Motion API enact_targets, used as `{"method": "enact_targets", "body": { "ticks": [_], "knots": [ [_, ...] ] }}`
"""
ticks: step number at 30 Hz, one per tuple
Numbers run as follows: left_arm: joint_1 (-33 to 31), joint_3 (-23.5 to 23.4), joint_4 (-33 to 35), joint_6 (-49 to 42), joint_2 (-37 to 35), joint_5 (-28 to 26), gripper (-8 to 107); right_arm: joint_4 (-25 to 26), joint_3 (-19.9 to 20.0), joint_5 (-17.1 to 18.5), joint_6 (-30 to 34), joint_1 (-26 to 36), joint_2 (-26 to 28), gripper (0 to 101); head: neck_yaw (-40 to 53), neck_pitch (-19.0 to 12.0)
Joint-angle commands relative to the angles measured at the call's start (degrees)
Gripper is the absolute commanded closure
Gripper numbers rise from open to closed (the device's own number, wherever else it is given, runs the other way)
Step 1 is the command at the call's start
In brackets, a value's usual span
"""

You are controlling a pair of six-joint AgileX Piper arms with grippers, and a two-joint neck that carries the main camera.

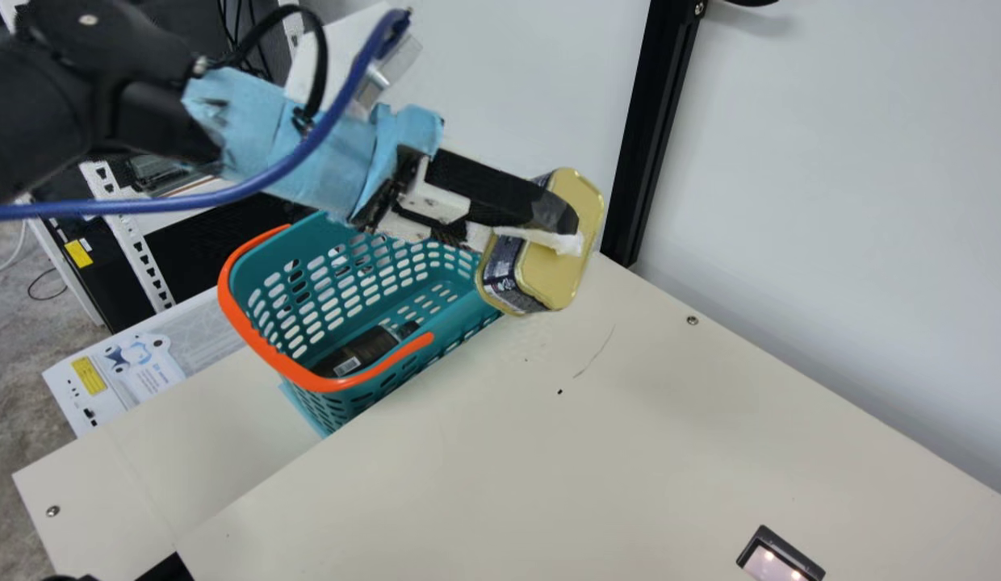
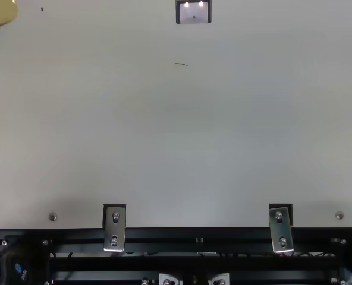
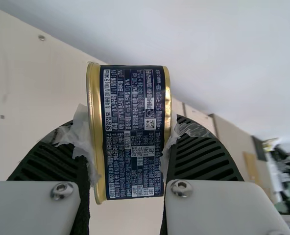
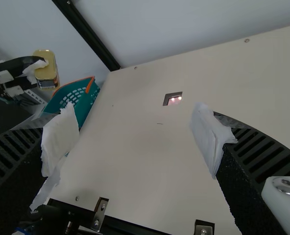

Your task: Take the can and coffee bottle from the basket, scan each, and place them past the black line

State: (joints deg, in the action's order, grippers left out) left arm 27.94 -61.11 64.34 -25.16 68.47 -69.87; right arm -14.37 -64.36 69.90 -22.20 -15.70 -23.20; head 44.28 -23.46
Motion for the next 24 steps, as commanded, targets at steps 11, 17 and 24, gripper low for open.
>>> {"method": "enact_targets", "body": {
  "ticks": [11,17,24],
  "knots": [
    [-2.5,11.7,19.9,10.2,-8.1,0.0,89,0.0,0.0,0.0,0.0,0.0,0.0,0,0.9,-1.4],
    [-4.2,17.2,27.7,13.8,-10.6,0.0,89,0.0,0.0,0.0,0.0,0.0,0.0,0,0.9,-1.4],
    [-5.8,24.0,35.6,17.8,-14.0,0.0,89,0.0,0.0,0.0,0.0,0.0,0.0,0,0.9,-1.4]
  ]
}}
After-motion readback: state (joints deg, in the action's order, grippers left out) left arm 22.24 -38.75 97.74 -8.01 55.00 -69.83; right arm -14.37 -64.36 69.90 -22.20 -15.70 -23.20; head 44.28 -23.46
